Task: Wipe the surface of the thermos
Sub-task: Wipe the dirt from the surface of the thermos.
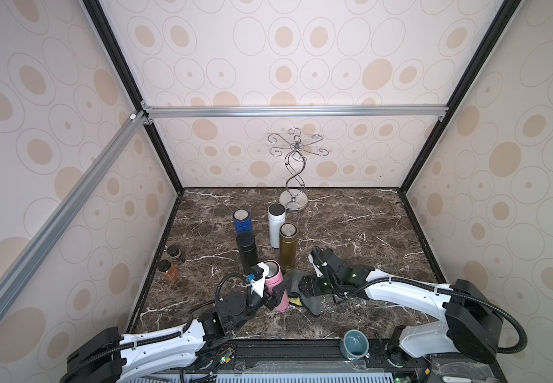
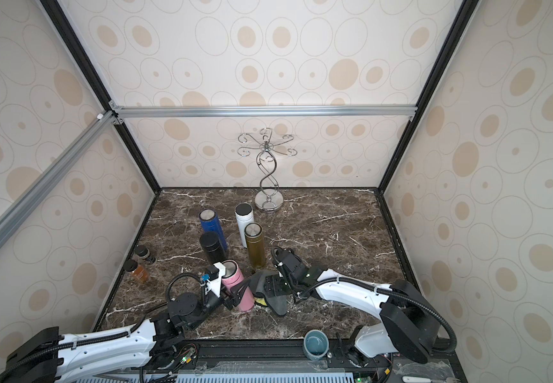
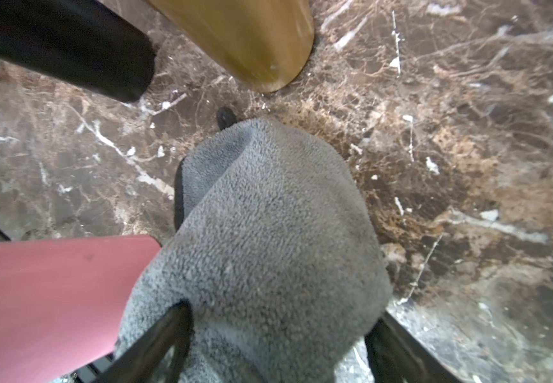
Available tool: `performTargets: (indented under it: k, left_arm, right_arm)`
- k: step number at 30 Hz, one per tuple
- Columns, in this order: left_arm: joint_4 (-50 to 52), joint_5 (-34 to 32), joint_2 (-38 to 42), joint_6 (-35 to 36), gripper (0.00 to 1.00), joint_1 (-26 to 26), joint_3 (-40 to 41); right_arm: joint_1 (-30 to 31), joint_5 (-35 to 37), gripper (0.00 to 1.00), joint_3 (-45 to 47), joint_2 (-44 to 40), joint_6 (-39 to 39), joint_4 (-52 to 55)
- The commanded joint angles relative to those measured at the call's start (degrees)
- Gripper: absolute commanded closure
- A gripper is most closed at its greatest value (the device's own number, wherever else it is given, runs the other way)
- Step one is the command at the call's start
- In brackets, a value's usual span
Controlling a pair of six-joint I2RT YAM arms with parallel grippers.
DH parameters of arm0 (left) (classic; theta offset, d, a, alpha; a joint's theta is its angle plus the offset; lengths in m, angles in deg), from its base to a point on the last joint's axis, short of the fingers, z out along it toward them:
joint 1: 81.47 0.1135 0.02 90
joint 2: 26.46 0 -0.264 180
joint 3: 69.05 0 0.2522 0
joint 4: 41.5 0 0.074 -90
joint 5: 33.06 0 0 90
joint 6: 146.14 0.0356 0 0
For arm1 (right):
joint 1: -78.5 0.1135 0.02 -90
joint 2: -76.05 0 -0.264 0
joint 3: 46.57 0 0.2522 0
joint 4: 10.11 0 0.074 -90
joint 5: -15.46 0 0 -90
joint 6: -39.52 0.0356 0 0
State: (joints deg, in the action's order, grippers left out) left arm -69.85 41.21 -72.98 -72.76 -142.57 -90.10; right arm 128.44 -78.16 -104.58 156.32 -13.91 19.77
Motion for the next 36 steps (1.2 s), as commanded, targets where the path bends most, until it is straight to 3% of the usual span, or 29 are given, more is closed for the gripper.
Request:
performTargets:
  k: [1, 10, 14, 18, 21, 25, 26, 27, 32, 36]
  left_arm:
    - [-2.5, -1.3, 2.3, 1.0, 1.00, 0.6, 0.1]
    - [-1.1, -1.0, 4.1, 0.5, 1.00, 1.2, 0.9]
    - [-1.6, -0.7, 3.8, 0.2, 1.00, 1.4, 1.1]
    - [-1.6, -0.4, 3.9, 0.0, 1.00, 1.6, 1.1]
    - [-1.7, -0.4, 3.9, -0.1, 1.00, 1.7, 1.2]
    - [-1.9, -0.1, 3.3, 0.0, 1.00, 2.0, 1.3]
    - [-2.2, 0.1, 3.1, 0.0, 1.00, 2.1, 1.3]
    - [-2.4, 0.2, 2.7, 0.0, 1.00, 2.3, 1.4]
    - [-4.7, 1.4, 0.6, 0.1, 1.00, 2.9, 1.5]
    - [-8.0, 3.5, -2.3, 0.7, 1.00, 3.4, 1.6]
  right_arm:
    - [0.3, 1.7, 0.08, -3.4, 3.4, -1.9, 2.1]
    - [0.3, 1.2, 0.08, -6.6, 11.9, -1.6, -1.0]
    - [0.3, 0.5, 0.12, -7.7, 15.9, -0.9, -1.4]
    - [0.3, -1.7, 0.24, -7.4, 19.4, 0.3, -3.6]
    - [0.3, -2.2, 0.41, -5.8, 19.9, 1.7, -5.8]
    - [0.3, -2.2, 0.81, -3.6, 17.3, 2.7, -6.7]
    - [0.3, -1.9, 0.96, -2.9, 15.9, 3.0, -6.5]
    - [0.3, -1.5, 1.00, -2.4, 14.5, 3.1, -6.1]
    - [0.3, -0.7, 1.00, 1.0, 3.2, 4.0, -3.3]
    - [0.3, 0.5, 1.00, 2.9, -11.8, 4.4, 2.3]
